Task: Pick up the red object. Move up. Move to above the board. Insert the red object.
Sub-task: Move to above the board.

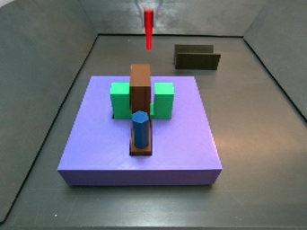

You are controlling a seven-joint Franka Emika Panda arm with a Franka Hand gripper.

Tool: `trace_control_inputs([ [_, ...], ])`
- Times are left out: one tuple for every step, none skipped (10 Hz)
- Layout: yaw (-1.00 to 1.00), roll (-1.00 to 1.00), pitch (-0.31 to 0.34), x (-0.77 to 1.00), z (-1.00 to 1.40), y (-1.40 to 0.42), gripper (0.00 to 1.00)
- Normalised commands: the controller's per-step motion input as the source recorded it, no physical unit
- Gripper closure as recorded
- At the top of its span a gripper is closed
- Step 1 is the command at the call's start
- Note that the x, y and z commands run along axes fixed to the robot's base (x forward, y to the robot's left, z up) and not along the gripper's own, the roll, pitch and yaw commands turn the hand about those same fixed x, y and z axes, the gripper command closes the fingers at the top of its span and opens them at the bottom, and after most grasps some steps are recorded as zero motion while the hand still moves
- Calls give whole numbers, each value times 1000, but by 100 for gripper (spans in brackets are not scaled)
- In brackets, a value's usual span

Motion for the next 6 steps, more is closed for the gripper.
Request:
trace_control_inputs([
  [0,0,0,0,1400,0,100],
  [-9,1,22,-12,1400,-1,100],
  [2,29,39,-52,1400,1,100],
  [6,37,37,-4,1400,-5,100],
  [4,9,86,46,1400,2,100],
  [0,7,91,17,356,-4,100],
])
